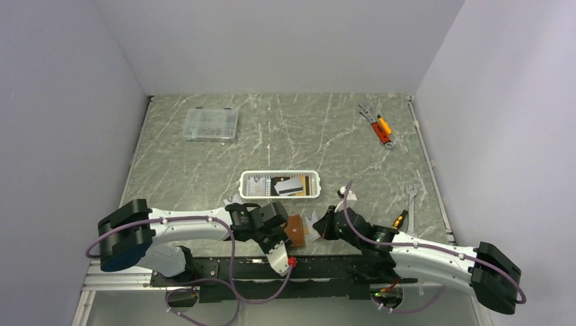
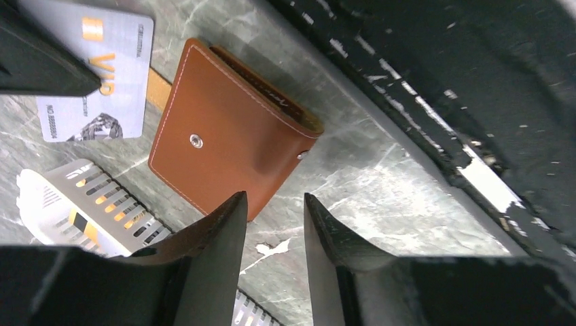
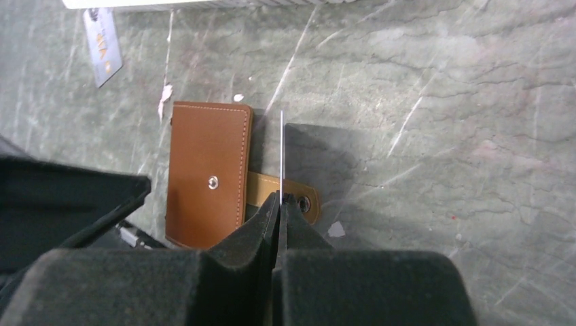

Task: Put the credit cards into the card holder
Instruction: Open the card holder at the center of the board.

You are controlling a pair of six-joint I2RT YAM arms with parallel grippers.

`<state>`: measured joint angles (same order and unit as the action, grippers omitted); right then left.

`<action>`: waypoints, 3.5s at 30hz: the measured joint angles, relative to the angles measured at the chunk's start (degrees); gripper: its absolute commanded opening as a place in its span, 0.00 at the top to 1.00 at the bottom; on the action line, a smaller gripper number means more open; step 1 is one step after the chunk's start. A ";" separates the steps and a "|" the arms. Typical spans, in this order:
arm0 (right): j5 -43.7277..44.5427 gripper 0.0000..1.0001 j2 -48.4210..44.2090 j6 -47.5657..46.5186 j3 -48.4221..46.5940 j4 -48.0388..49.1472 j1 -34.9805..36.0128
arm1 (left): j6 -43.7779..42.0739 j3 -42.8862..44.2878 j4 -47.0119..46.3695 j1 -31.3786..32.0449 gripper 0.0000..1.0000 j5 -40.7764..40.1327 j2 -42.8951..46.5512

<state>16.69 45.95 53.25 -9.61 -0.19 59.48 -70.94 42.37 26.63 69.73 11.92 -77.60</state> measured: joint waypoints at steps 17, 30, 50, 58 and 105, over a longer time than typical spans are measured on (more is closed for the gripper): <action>-12.02 1.00 -1.07 -2.47 4.24 8.44 -2.19 | 2.03 -3.04 -7.06 -0.02 0.99 -9.68 -2.56; -13.03 1.00 -2.56 -3.45 4.55 8.00 -2.19 | 14.47 -2.23 -1.81 -0.13 0.99 -13.27 -0.50; -17.62 1.00 -4.87 -4.42 5.84 9.38 -2.19 | 20.72 3.30 6.19 0.07 1.00 -10.01 -8.17; -19.26 1.00 -10.49 -4.17 6.69 11.06 -2.19 | 20.63 7.61 5.35 -0.09 1.00 -9.57 -9.38; -23.23 1.00 18.36 -12.52 -15.63 13.00 7.48 | 53.86 12.81 17.05 -30.49 0.34 24.96 0.37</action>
<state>-6.55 64.31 40.73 -25.23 12.82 66.96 -17.08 55.18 43.68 39.24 36.88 -77.23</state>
